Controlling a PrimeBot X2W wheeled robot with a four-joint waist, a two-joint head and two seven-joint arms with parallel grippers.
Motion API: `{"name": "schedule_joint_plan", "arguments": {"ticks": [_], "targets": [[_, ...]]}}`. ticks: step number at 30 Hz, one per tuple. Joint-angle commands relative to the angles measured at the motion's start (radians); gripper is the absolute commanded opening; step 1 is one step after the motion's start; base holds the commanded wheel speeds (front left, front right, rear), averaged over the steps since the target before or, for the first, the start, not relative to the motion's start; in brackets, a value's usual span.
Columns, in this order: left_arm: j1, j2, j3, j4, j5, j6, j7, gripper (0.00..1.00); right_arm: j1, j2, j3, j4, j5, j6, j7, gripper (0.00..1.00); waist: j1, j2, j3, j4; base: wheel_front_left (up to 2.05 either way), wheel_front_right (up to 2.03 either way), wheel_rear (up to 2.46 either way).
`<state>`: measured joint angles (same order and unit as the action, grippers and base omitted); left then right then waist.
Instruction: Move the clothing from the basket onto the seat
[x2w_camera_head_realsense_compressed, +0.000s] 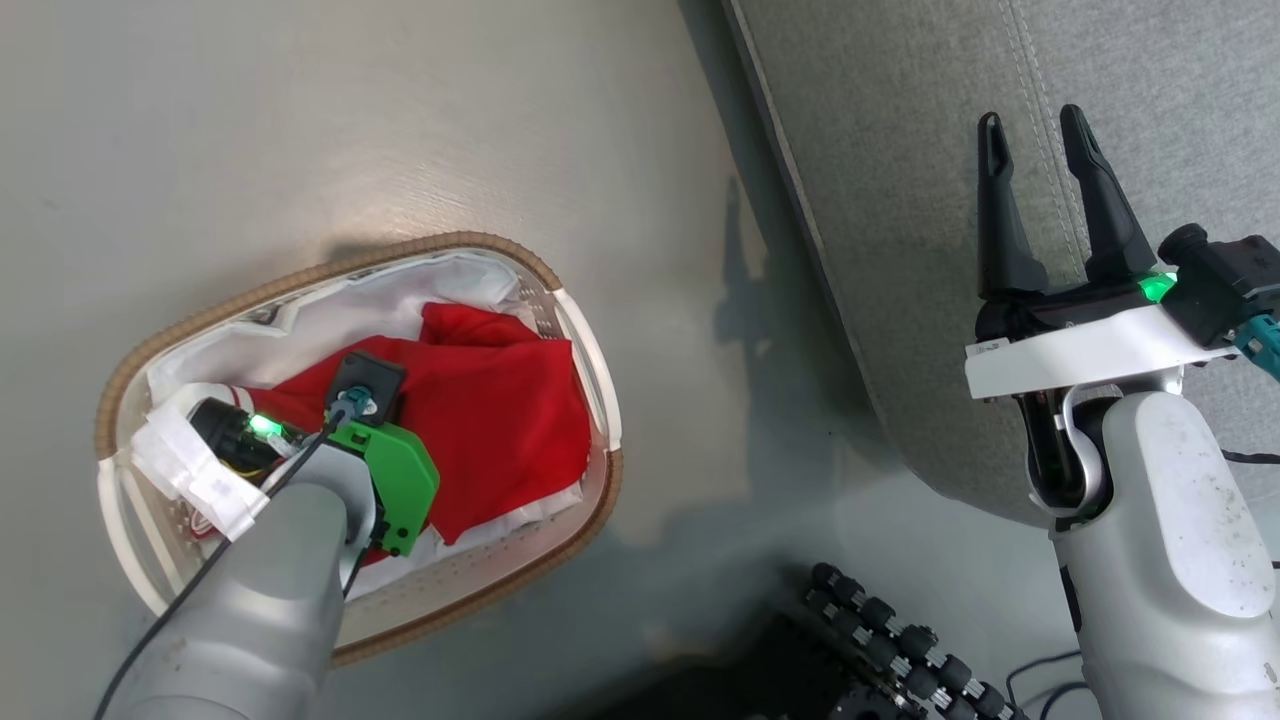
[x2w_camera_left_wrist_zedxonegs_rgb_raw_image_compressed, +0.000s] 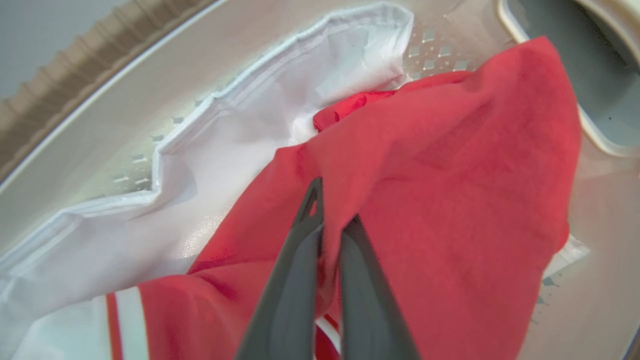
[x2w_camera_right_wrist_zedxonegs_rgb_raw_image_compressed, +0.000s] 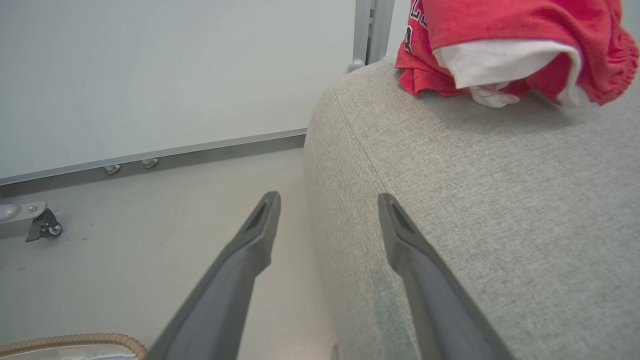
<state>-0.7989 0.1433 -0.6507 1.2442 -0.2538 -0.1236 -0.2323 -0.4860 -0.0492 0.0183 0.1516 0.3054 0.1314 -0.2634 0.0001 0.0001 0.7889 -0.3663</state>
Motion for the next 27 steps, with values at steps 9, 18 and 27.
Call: {"name": "schedule_joint_plan", "arguments": {"ticks": [9,18,27], "targets": [[0.096,-0.037,0.048,-0.094,-0.088,-0.007,-0.033,0.00,0.049,-0.003,-0.035,0.039,-0.081,-0.001,-0.002,1.00,-0.0001,-0.0001,-0.165,0.090,0.00,0.00,0.00],[0.236,-0.004,0.070,-0.340,-0.090,-0.007,-0.033,0.00,0.118,-0.003,-0.065,0.075,-0.154,-0.001,-0.002,1.00,-0.0001,-0.0001,-0.359,0.181,0.00,0.00,0.00],[0.304,0.049,0.080,-0.543,-0.098,-0.008,-0.033,0.00,0.202,-0.003,-0.069,0.113,-0.198,-0.001,-0.002,1.00,-0.0001,-0.0001,-0.554,0.235,0.00,0.00,0.00]]}}
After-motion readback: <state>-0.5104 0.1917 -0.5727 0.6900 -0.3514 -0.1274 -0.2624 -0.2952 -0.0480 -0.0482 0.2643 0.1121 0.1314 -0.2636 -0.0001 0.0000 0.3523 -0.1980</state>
